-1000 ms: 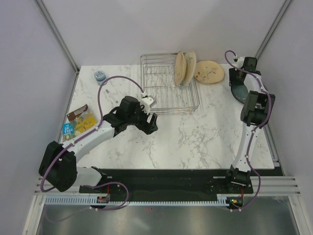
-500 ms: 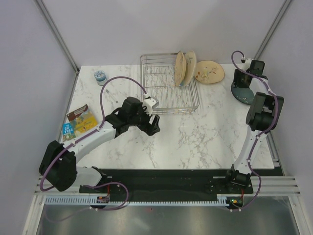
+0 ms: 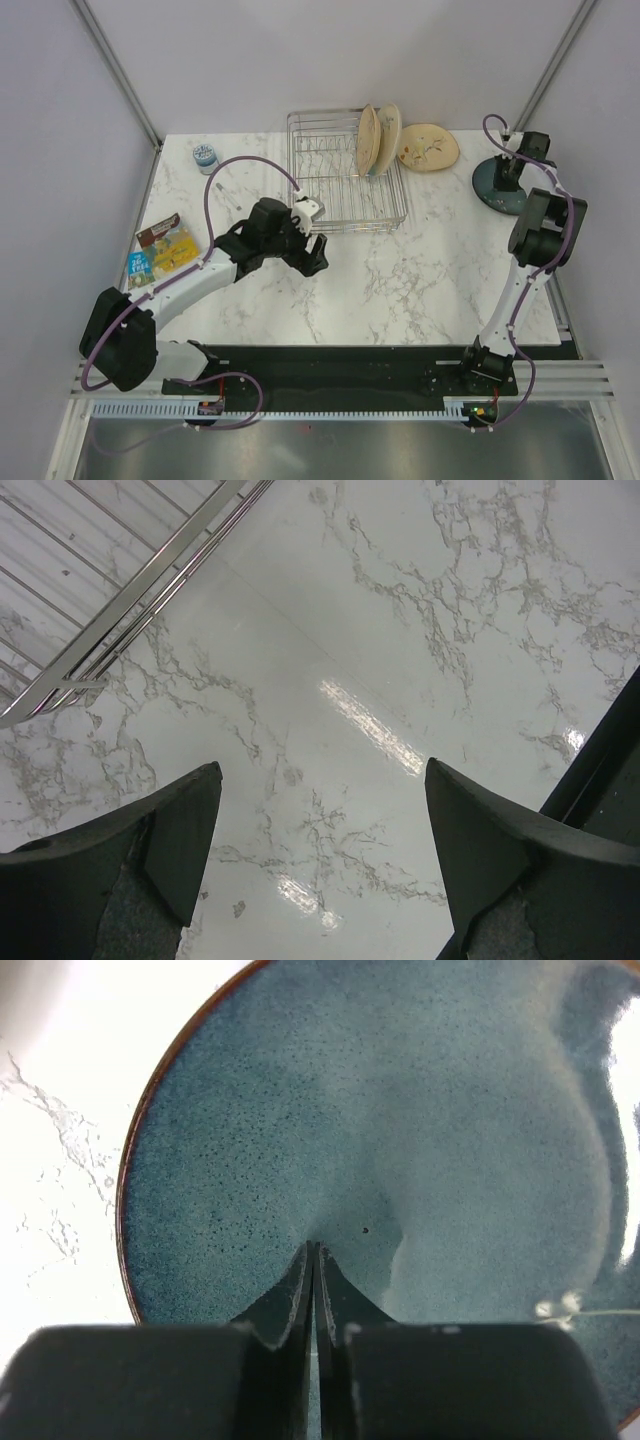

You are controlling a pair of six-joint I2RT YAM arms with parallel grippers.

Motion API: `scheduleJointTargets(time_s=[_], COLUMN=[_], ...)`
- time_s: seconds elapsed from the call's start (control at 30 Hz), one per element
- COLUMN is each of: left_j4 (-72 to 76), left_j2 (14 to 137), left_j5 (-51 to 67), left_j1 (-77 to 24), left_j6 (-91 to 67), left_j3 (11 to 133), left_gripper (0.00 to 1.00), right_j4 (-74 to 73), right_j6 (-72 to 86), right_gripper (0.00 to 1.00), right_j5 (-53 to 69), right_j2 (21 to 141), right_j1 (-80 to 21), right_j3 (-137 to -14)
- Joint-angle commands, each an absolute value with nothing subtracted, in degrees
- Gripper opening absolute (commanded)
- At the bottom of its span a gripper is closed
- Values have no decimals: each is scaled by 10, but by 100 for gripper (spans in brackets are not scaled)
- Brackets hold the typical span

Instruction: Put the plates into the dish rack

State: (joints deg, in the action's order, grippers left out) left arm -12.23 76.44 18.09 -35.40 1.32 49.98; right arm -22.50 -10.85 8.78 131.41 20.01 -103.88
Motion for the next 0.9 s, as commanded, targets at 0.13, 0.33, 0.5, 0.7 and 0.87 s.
scheduleJointTargets(time_s=[0.13, 0.33, 0.5, 0.7, 0.87], left_j4=[-88, -84, -81, -74, -69], left_j2=[746, 737, 725, 716, 704], left_j5=[187, 188, 182, 177, 175], left_j1=[-357, -357, -357, -357, -357], left_j6=[-17, -18, -30, -33, -34], left_j3=[492, 481, 468, 454, 441], left_gripper=[90, 90, 90, 90, 90], right_j4=[-389, -437, -469, -476, -478], right_j6=[-180, -228, -282, -294, -289], right_gripper=[5, 5, 6, 8, 8], right_j5=[127, 143, 129, 126, 129], right_j2=[1324, 1288, 1243, 1210, 1218], right_j1=[196, 184, 151, 137, 136], right_j3=[-1009, -926, -842, -817, -829])
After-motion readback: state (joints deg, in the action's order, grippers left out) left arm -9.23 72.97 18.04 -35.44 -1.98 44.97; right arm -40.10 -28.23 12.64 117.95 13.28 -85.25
